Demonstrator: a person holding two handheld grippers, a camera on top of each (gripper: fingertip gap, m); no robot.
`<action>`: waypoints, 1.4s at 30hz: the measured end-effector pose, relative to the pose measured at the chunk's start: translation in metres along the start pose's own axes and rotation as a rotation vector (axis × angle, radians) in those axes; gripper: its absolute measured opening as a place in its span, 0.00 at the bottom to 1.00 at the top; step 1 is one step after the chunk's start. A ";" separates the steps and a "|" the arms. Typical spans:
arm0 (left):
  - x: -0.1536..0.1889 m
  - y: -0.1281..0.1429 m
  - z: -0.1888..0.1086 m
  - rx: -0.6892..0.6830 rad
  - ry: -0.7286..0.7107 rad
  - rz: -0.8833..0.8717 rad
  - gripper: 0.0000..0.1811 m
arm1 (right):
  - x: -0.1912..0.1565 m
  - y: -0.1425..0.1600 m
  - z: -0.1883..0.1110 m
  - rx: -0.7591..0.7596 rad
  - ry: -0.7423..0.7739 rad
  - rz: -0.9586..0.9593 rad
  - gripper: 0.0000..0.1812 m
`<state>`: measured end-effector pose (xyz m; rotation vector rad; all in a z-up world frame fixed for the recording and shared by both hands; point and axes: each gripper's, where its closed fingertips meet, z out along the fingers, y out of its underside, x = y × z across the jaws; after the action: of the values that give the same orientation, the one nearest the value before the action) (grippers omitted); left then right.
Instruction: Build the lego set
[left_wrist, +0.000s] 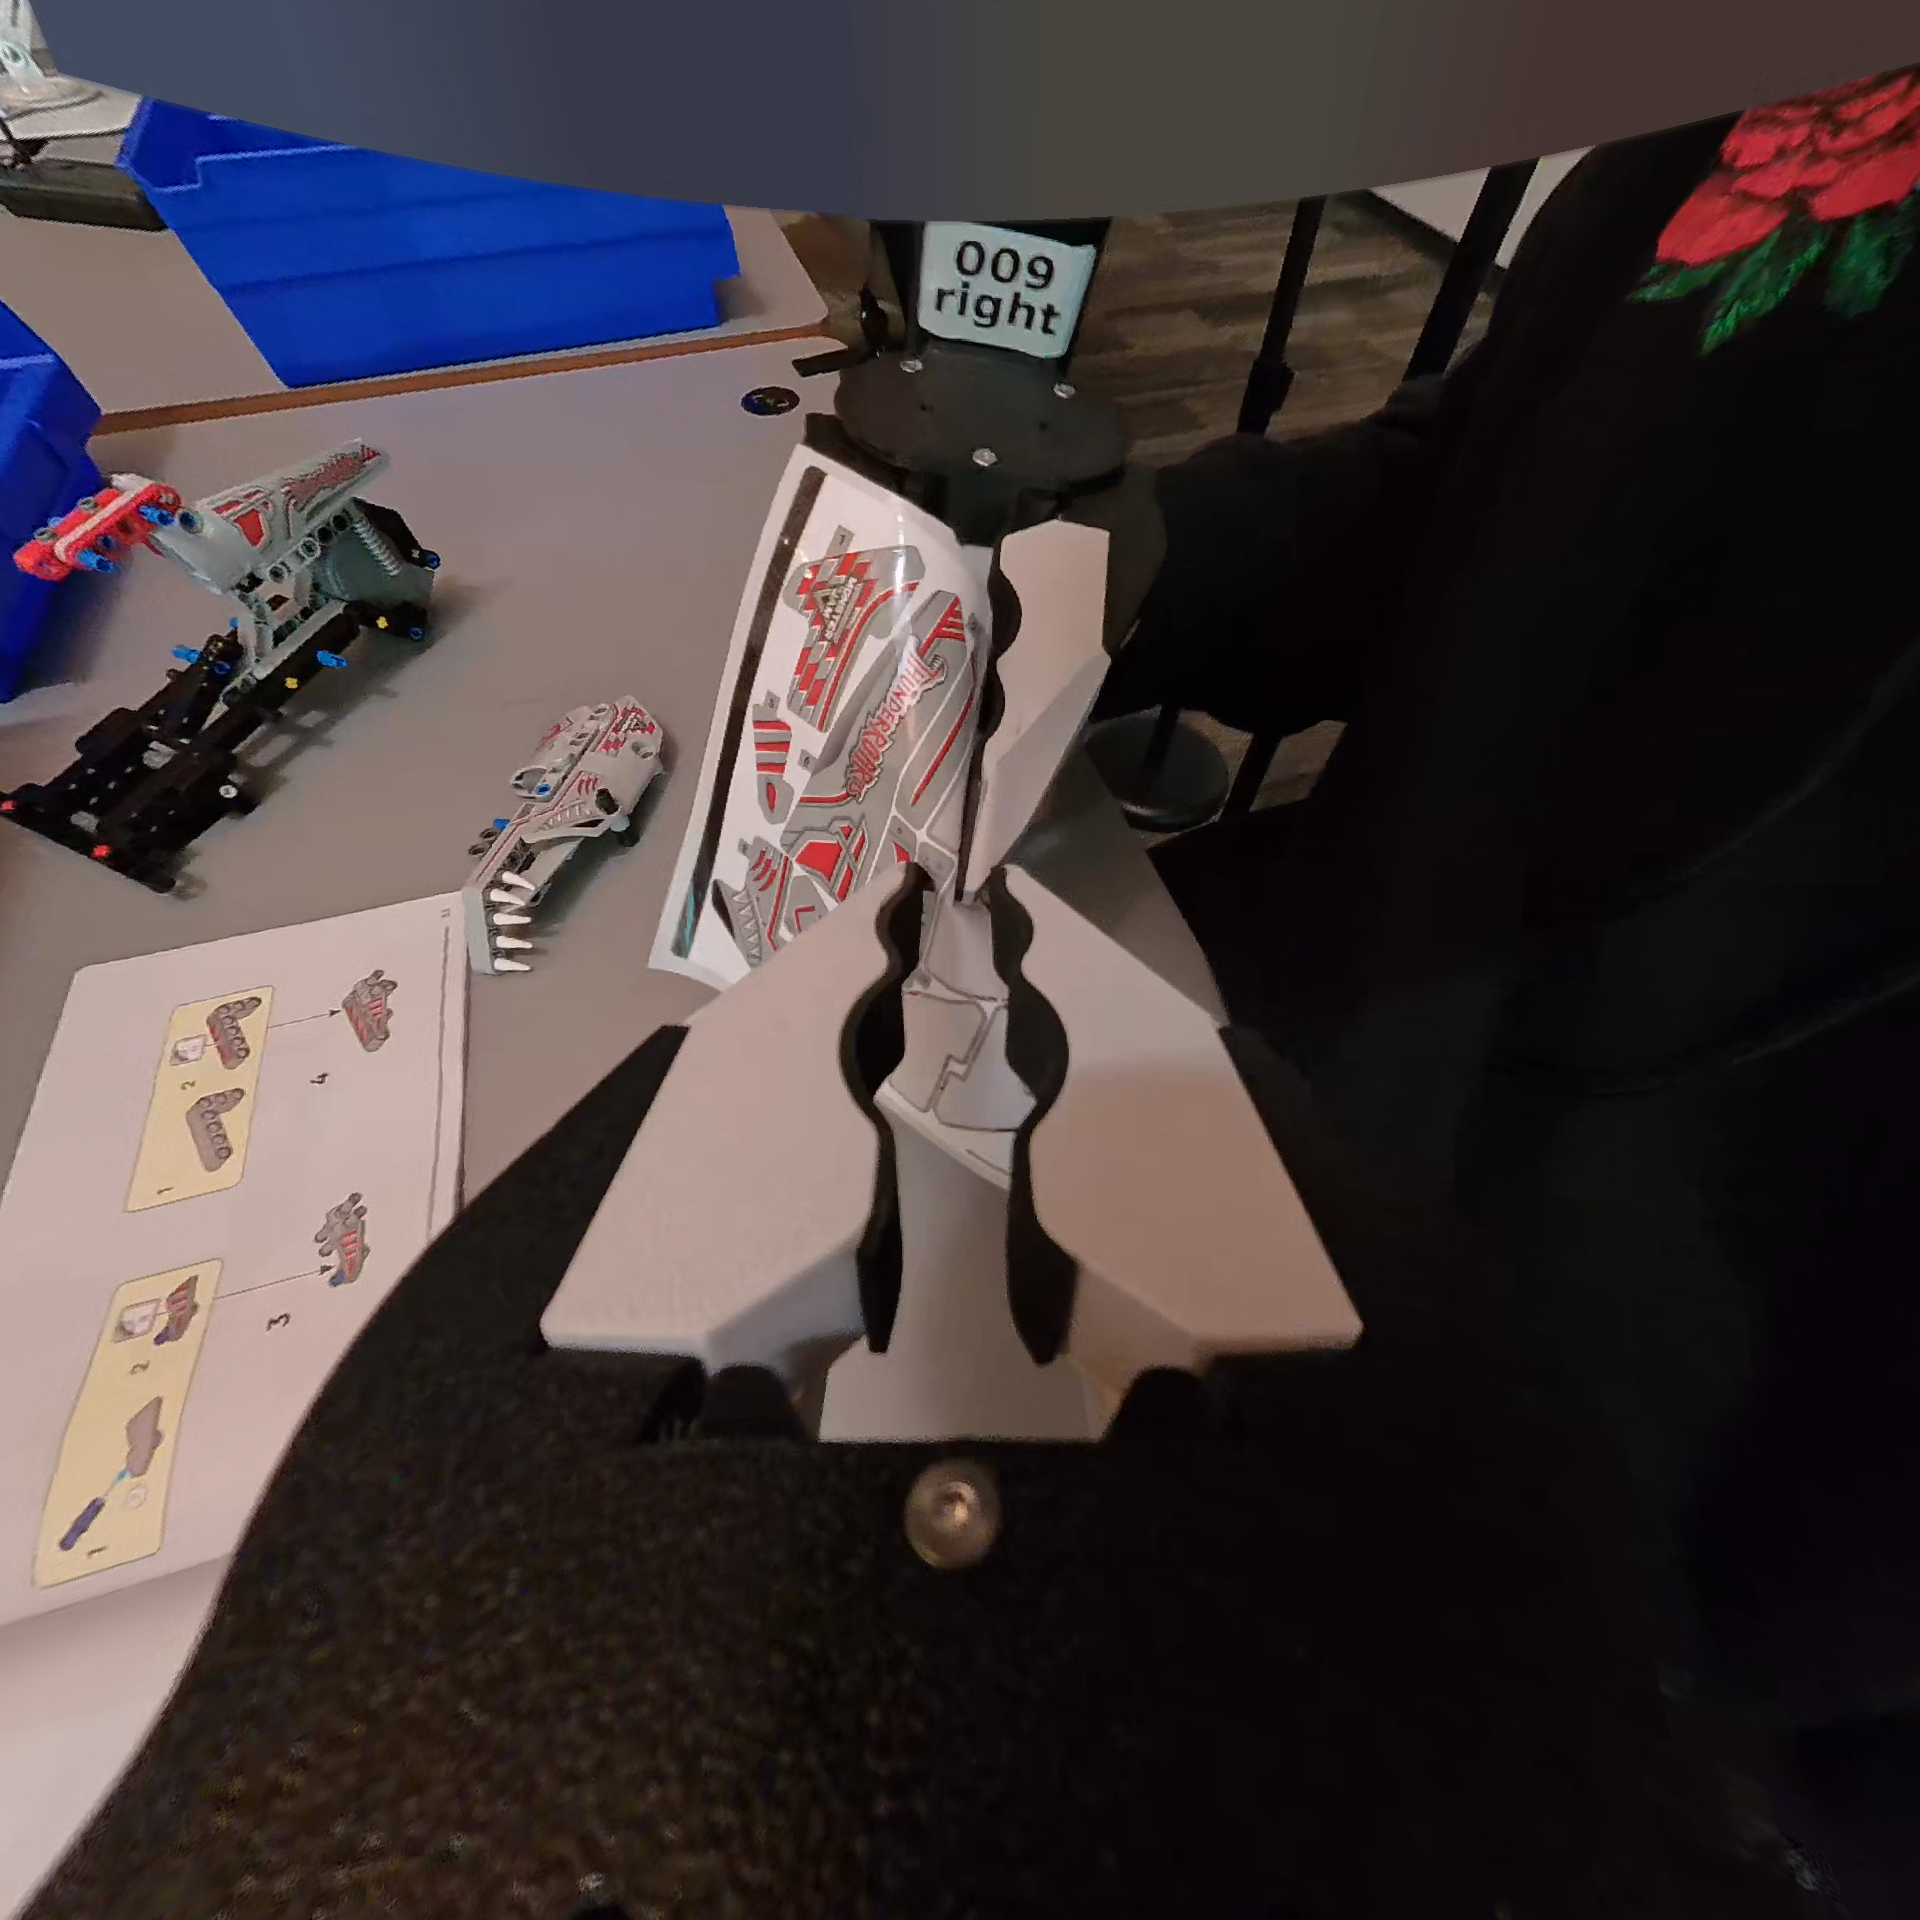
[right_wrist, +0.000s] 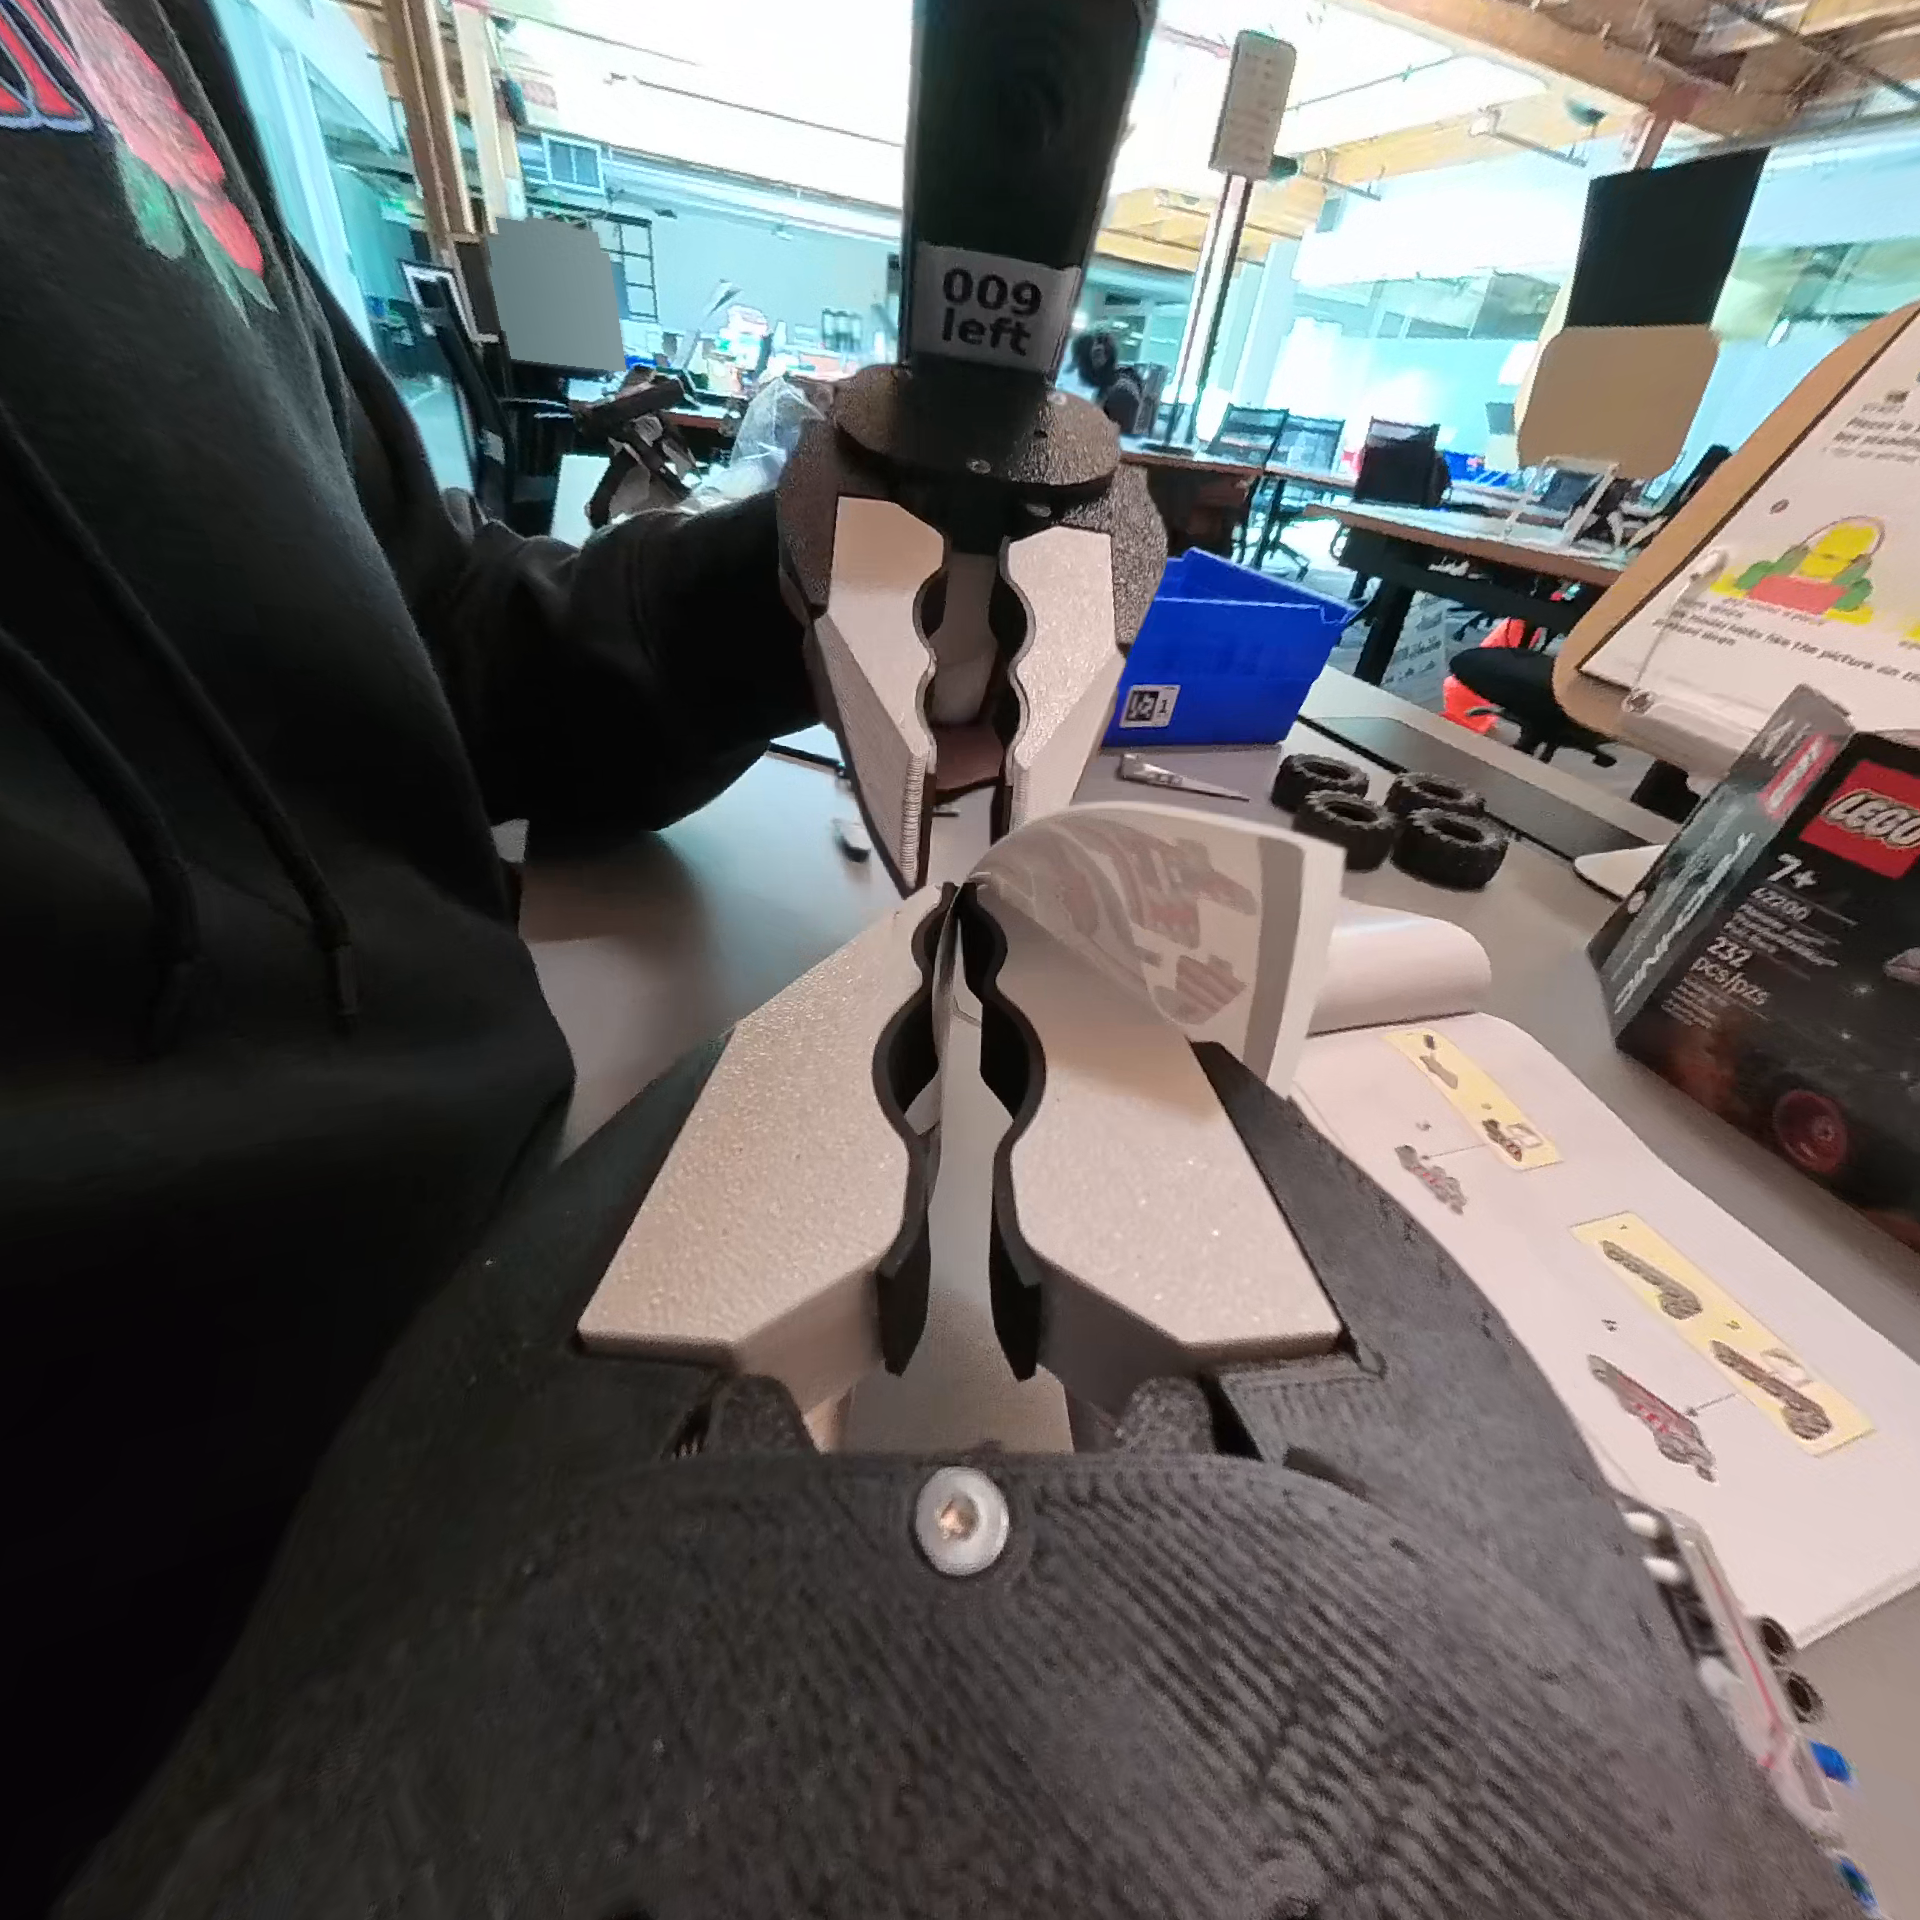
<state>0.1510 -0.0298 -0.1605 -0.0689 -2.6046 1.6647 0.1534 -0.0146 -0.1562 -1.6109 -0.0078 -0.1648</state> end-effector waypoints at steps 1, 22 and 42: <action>0.000 0.000 0.000 -0.009 -0.009 0.021 0.06 | 0.000 -0.001 0.000 0.000 -0.003 0.020 0.00; -0.015 0.006 -0.009 -0.117 -0.197 0.267 0.03 | 0.008 -0.019 -0.001 0.200 -0.105 0.634 0.09; -0.037 0.026 0.001 -0.178 -0.331 0.209 0.03 | 0.033 0.013 -0.002 0.146 0.046 0.765 0.00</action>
<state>0.1885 -0.0225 -0.1848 -0.0811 -3.0859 1.6207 0.1872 -0.0201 -0.1656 -1.3648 0.6096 0.3832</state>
